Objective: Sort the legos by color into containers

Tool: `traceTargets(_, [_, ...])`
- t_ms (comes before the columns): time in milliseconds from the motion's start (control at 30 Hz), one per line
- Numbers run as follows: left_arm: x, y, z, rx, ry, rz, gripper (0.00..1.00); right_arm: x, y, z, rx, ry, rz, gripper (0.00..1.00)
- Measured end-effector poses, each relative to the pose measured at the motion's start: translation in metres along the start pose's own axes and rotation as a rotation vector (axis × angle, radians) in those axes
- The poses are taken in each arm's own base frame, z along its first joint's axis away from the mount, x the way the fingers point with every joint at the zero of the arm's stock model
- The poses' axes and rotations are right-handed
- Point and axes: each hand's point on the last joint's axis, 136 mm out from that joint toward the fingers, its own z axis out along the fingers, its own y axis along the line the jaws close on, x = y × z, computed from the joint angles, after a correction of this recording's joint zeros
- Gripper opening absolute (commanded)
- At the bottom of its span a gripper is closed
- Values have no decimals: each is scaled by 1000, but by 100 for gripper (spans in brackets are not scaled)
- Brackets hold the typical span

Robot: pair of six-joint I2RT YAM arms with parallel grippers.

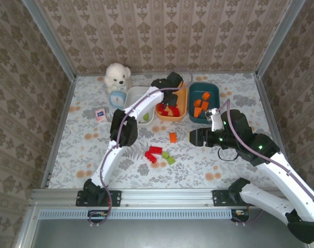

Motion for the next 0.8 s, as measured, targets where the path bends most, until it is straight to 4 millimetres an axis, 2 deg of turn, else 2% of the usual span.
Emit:
traceTargets(167, [-15,0,-26,23,-46,-33,68,-3,3,-3,4,6,-25,67])
traceTargets(267, [-31,2,-58,47,-103,-59,70,-7,5,-5,5,7,-41,67])
traceTargets(367, [-51,7,-105,81,-184,-90,70,-11,7,-5,9,7,-54,67])
traceTargets(500, [-71,19,-180,141,-310,-135,71,-17,10,-3,16,19,-70,67])
traceTargets(633, [-61,44,-243,193,-389,-189,74,-18,5,6,52,48,-73,66])
traceTargets(733, [-39,65,-267,208,-405,-225,78,-17,-1,21,104,97,-87,66])
traceTargets(800, [-15,77,-273,211,-394,-246,81,-16,-5,34,144,134,-96,66])
